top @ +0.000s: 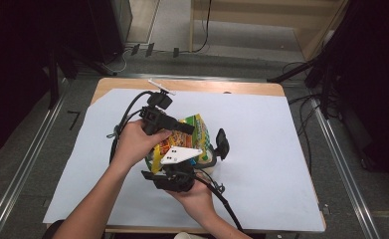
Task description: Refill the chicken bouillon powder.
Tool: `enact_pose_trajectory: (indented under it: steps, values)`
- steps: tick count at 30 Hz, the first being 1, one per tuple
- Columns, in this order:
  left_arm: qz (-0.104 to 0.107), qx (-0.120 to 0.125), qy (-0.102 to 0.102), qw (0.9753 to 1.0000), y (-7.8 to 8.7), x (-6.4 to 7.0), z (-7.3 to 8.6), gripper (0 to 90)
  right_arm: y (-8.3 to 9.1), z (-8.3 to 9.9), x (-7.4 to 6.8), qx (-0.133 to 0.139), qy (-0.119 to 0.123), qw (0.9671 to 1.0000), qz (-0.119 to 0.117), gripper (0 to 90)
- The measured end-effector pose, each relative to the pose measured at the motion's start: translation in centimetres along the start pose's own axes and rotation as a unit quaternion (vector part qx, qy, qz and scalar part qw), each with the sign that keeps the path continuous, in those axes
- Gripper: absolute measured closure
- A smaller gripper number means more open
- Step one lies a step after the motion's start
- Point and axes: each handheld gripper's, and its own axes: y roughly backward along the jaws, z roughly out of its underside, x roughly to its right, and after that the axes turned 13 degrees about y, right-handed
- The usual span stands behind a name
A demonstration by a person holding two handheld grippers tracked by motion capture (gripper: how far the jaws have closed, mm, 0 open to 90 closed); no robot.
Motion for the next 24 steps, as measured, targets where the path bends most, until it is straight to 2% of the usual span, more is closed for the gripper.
enact_pose_trajectory:
  steps: [9, 19, 24]
  values:
    - [0.0, 0.008, 0.0, 1.0, 0.1, 0.05, 0.03, 72.1, 0.01, -0.03, 0.27, -0.003, 0.007, 1.0, 0.002, 69.1]
    - [-0.003, 0.01, 0.005, 0.9999, 0.36, -0.17, 0.14, 72.1, -0.16, -0.15, 0.26, -0.002, 0.008, 0.9999, -0.006, 69.1]
    - [-0.004, 0.01, 0.01, 0.9999, 0.53, -0.26, 0.19, 72.1, -0.26, -0.28, 0.1, -0.001, 0.001, 0.9999, -0.014, 69.0]
